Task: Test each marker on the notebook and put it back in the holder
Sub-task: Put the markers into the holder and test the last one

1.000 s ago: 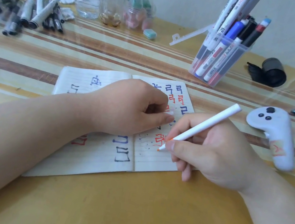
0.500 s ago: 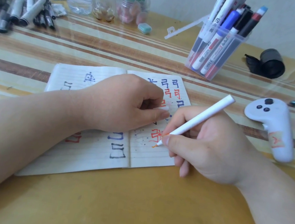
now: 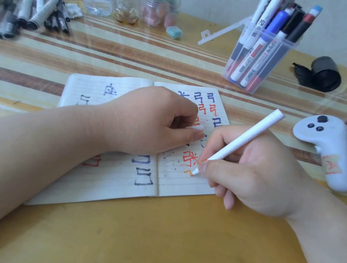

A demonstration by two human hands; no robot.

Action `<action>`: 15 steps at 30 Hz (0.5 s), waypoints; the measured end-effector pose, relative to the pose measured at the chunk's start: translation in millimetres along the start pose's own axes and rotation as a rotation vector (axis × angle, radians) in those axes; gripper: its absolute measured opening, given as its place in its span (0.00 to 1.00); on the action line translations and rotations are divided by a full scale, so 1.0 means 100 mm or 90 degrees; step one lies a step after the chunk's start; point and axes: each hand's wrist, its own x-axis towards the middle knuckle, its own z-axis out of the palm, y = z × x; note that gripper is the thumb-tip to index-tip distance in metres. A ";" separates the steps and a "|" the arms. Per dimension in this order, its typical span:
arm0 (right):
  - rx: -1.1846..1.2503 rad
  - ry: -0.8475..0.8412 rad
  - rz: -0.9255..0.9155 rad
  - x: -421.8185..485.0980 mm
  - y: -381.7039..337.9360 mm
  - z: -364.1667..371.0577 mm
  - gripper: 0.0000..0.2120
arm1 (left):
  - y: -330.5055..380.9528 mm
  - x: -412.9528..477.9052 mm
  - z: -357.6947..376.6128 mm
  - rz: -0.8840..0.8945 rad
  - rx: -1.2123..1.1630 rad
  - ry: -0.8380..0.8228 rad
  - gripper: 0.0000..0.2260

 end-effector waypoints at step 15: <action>0.029 -0.036 -0.020 0.00 -0.01 0.02 0.03 | 0.00 0.00 0.00 0.017 0.004 0.003 0.17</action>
